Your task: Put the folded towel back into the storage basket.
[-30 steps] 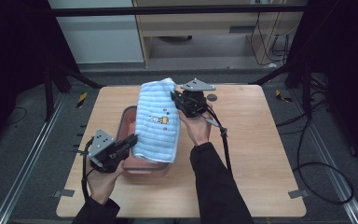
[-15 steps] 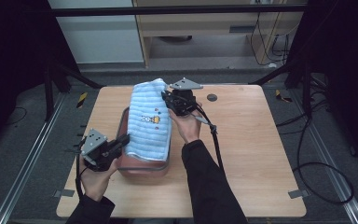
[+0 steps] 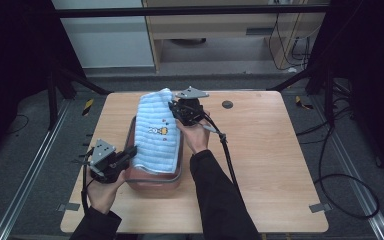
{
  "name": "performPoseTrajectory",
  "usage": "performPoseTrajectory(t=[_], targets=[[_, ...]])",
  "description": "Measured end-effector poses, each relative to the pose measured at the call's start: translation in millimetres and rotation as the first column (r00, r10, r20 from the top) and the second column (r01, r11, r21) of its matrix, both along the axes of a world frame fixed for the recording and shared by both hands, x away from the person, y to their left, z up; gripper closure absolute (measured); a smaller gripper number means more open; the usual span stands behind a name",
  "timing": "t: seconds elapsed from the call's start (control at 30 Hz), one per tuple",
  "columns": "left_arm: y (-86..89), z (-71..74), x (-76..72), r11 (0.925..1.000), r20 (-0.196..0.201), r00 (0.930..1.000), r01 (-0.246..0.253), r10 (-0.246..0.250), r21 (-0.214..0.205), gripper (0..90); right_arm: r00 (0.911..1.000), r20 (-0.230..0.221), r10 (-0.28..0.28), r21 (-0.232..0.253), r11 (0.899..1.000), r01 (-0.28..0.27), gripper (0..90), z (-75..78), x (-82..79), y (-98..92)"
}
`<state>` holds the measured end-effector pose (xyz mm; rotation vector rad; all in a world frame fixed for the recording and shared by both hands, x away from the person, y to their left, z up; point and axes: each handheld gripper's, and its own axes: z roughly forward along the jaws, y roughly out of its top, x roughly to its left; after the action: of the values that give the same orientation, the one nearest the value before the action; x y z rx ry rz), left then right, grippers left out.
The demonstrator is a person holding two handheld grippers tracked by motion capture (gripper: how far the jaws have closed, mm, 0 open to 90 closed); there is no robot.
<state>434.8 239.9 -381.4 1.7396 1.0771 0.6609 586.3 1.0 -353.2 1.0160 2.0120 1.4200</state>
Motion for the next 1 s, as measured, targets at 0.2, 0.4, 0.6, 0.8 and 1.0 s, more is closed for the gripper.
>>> performPoseTrajectory(t=[0.2, 0.4, 0.6, 0.8, 1.0], targets=[[0.8, -9.0, 3.4, 0.9998, -0.023, 0.9997, -0.01, 0.011, 0.018, 86.9, 0.9999, -0.009, 0.005, -0.018, 1.0, -0.005, 83.3, -10.1, 1.8, 6.3], [0.1, -17.2, 4.7, 0.9992, -0.045, 0.9988, -0.019, 0.02, 0.035, 86.9, 0.9996, -0.026, 0.011, -0.033, 0.999, -0.012, 83.3, -20.0, 3.6, 10.2], [1.0, -24.6, 3.3, 0.9987, -0.062, 0.9978, -0.021, 0.024, 0.047, 86.9, 0.999, -0.042, 0.015, -0.051, 0.999, -0.017, 83.3, -32.9, 4.0, 14.4], [1.3, -32.5, 5.2, 0.9983, -0.088, 0.9959, -0.02, 0.024, 0.055, 86.9, 0.9978, -0.065, 0.013, -0.063, 0.998, -0.017, 83.3, -46.1, 4.8, 15.4], [-0.5, -41.0, 6.0, 0.9967, -0.109, 0.9937, -0.015, 0.024, 0.08, 86.8, 0.9963, -0.085, 0.01, -0.071, 0.997, -0.016, 82.9, -55.6, 5.0, 14.6]])
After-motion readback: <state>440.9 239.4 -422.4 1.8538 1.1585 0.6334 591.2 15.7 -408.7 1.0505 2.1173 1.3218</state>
